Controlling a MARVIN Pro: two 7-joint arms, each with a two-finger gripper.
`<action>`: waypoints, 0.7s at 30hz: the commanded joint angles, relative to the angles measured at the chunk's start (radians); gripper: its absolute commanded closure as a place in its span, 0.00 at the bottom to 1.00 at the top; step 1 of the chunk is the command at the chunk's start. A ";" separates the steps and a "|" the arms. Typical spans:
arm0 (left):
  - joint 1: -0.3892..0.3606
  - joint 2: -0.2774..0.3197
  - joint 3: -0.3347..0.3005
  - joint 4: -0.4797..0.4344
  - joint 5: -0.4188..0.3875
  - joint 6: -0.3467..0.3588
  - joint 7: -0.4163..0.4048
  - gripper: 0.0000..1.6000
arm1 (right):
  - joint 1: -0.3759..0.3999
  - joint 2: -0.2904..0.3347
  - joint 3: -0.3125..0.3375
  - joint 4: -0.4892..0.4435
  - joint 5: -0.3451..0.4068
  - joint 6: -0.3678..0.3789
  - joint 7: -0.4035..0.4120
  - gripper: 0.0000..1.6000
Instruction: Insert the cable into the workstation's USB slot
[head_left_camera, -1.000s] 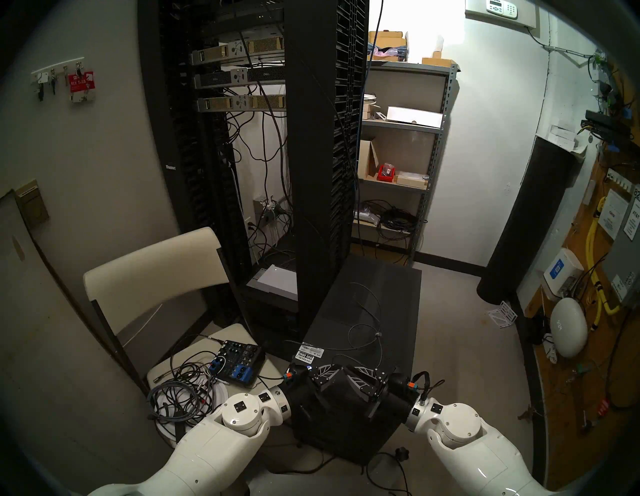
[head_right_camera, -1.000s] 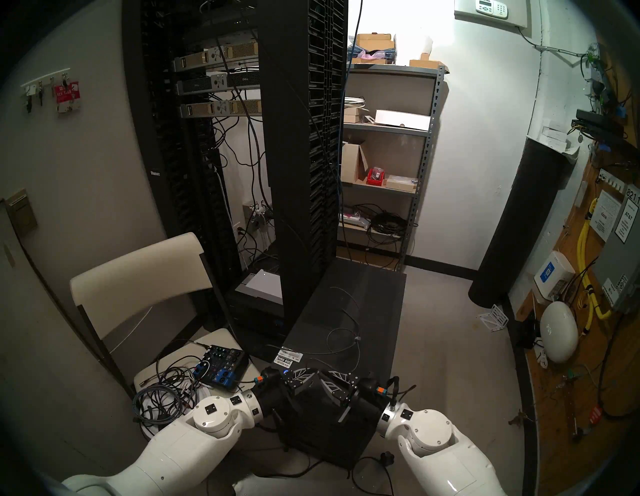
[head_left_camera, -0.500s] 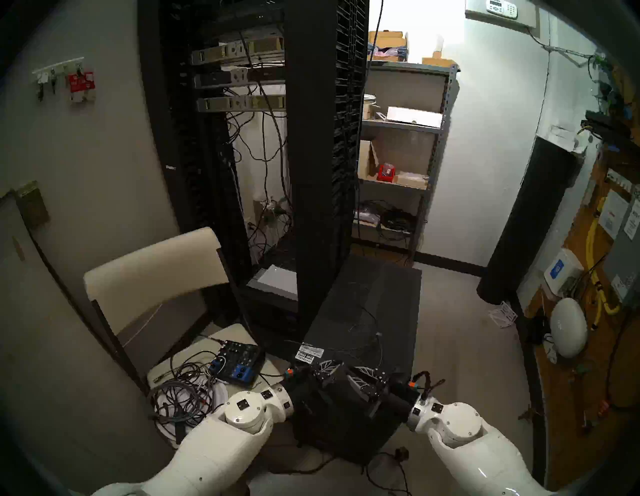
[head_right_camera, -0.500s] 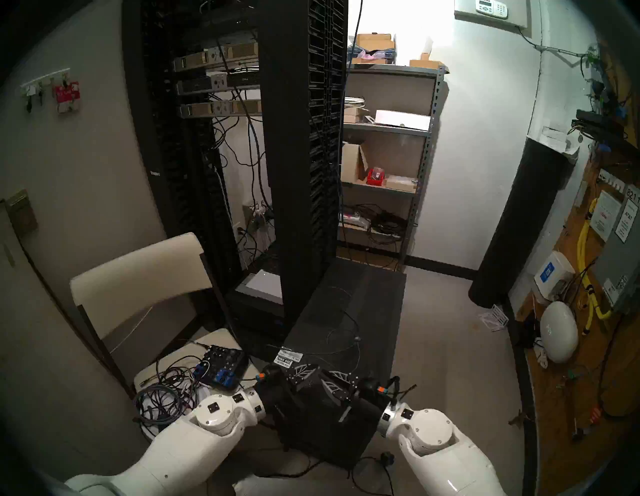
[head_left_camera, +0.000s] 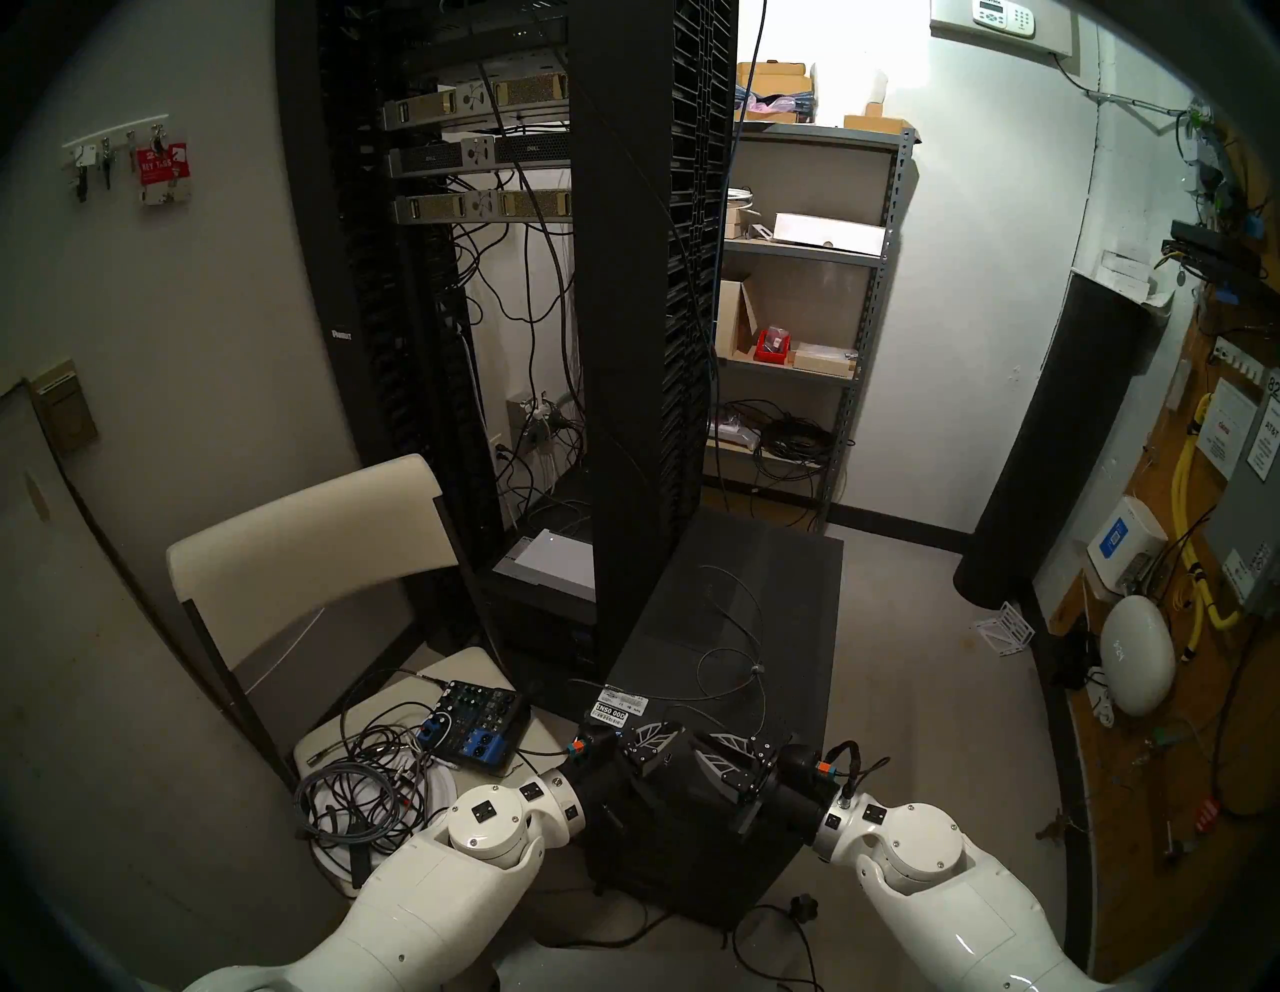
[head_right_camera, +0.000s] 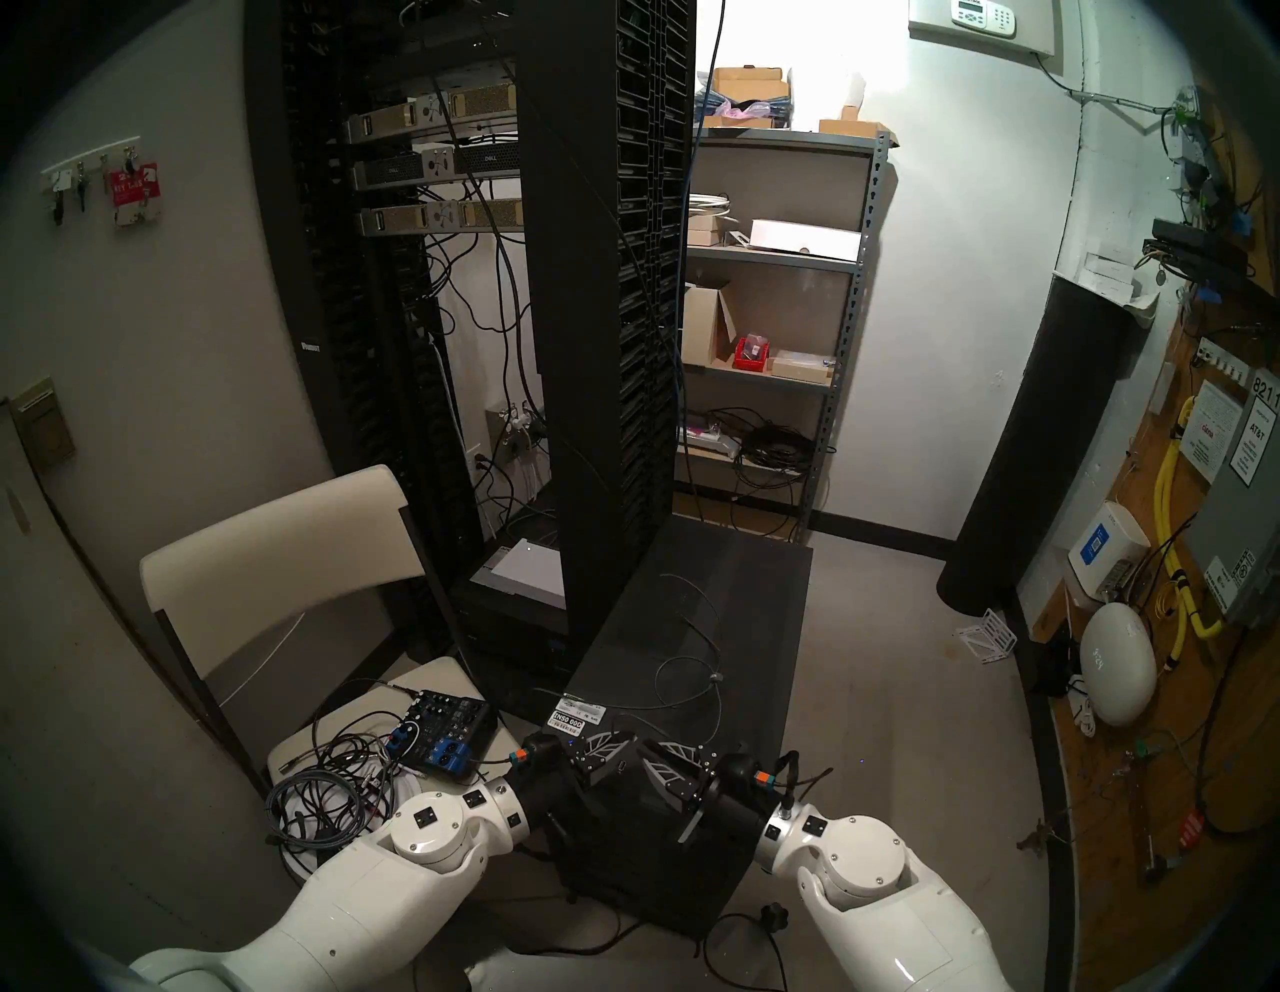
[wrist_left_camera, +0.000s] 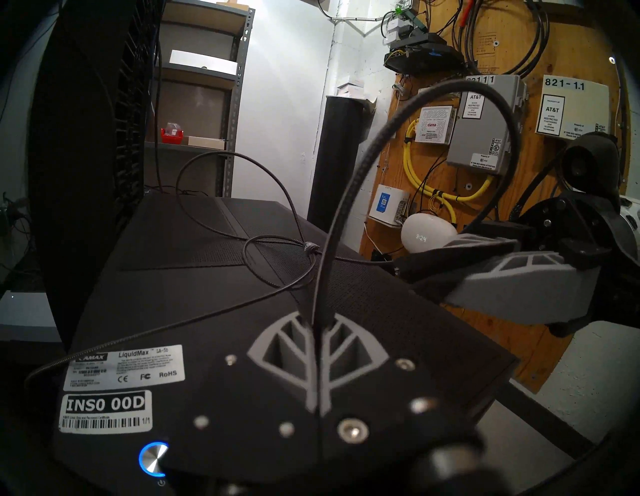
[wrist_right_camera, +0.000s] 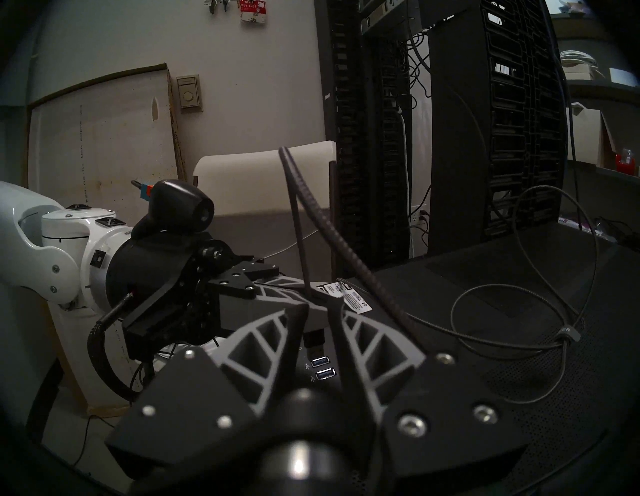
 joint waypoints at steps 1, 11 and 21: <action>0.002 -0.010 -0.002 -0.008 -0.007 -0.008 0.000 1.00 | 0.008 -0.008 0.002 -0.019 0.004 -0.002 -0.004 0.52; -0.001 -0.022 -0.003 0.009 -0.005 -0.011 0.005 1.00 | 0.006 -0.011 0.007 -0.018 0.005 -0.002 0.000 0.51; -0.002 -0.032 0.003 0.024 0.002 -0.027 0.011 1.00 | -0.006 -0.011 0.014 -0.027 0.008 -0.005 0.002 0.51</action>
